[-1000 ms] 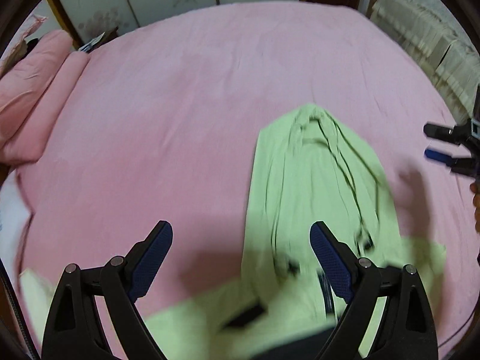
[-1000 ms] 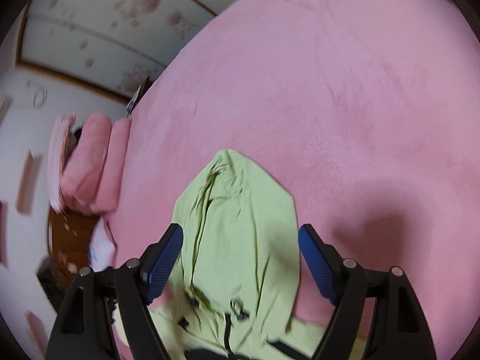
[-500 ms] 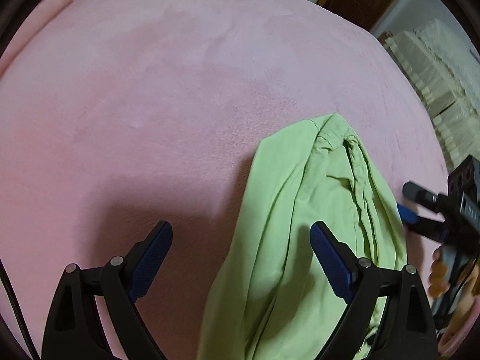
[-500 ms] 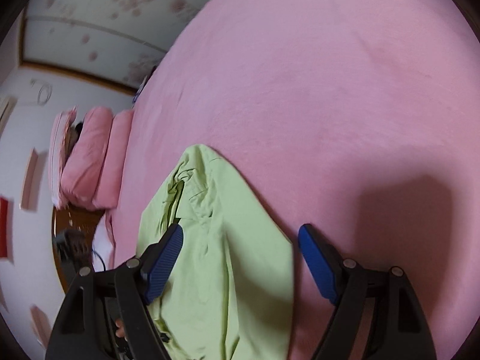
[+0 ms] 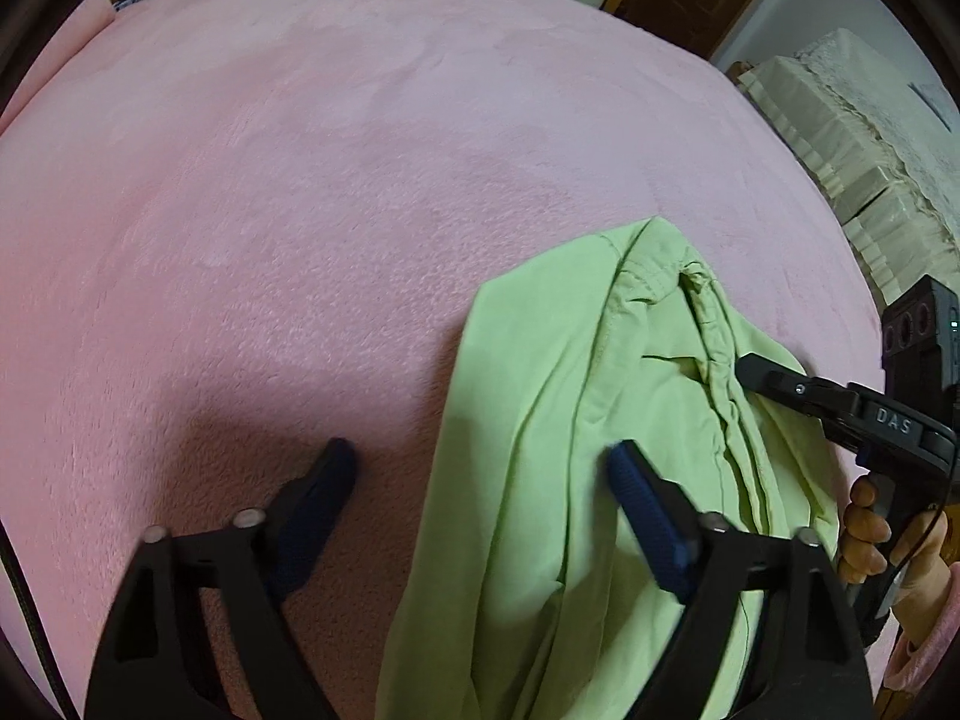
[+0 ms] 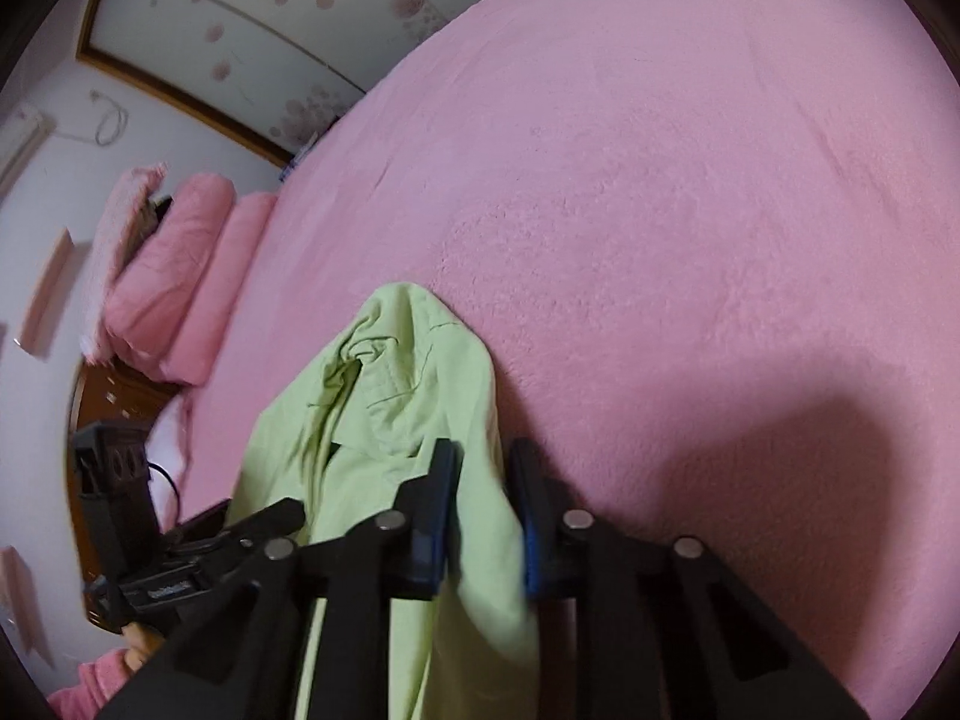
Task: Fold large clothes
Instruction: 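Grasp the hood with both tools and lift it off the bed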
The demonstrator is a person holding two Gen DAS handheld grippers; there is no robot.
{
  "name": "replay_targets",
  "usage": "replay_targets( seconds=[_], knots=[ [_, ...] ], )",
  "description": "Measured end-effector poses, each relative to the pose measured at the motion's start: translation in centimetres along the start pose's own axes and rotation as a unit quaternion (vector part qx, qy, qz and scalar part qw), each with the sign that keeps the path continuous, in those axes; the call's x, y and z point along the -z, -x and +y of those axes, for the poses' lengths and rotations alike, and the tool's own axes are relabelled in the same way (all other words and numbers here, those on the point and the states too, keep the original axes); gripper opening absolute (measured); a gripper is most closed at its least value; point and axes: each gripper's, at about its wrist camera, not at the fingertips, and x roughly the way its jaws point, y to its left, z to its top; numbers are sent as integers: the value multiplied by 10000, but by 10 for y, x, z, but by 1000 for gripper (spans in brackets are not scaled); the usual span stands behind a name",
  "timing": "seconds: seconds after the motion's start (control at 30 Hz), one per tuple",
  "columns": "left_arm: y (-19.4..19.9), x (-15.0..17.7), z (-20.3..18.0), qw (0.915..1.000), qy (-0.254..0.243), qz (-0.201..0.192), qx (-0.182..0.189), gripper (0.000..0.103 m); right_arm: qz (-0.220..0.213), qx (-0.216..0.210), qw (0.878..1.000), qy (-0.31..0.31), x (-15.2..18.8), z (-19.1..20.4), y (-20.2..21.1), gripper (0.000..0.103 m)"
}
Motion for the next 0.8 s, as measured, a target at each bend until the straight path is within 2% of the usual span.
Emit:
replay_targets(
  seconds=[0.1,0.13,0.17,0.3,0.53,0.7,0.8],
  knots=[
    [0,0,-8,9995,-165,83,250,41,74,81,9998,154,2,2,0,12],
    [-1,1,-12,9990,-209,155,368,26,81,132,9996,255,2,4,1,12],
    [-1,0,-15,9990,-239,166,352,22,87,180,9993,325,2,6,1,11],
    [1,1,-29,9984,-544,88,121,15,118,189,9988,431,2,12,7,10],
    [9,-5,-64,9977,-654,105,-104,9,149,170,9973,699,2,36,26,9],
    [49,-8,-81,9973,-729,-37,-67,7,47,-94,9972,739,5,58,54,9],
    [84,-3,-84,9971,-730,-215,13,7,-5,-142,9947,1020,11,79,77,9]
  ],
)
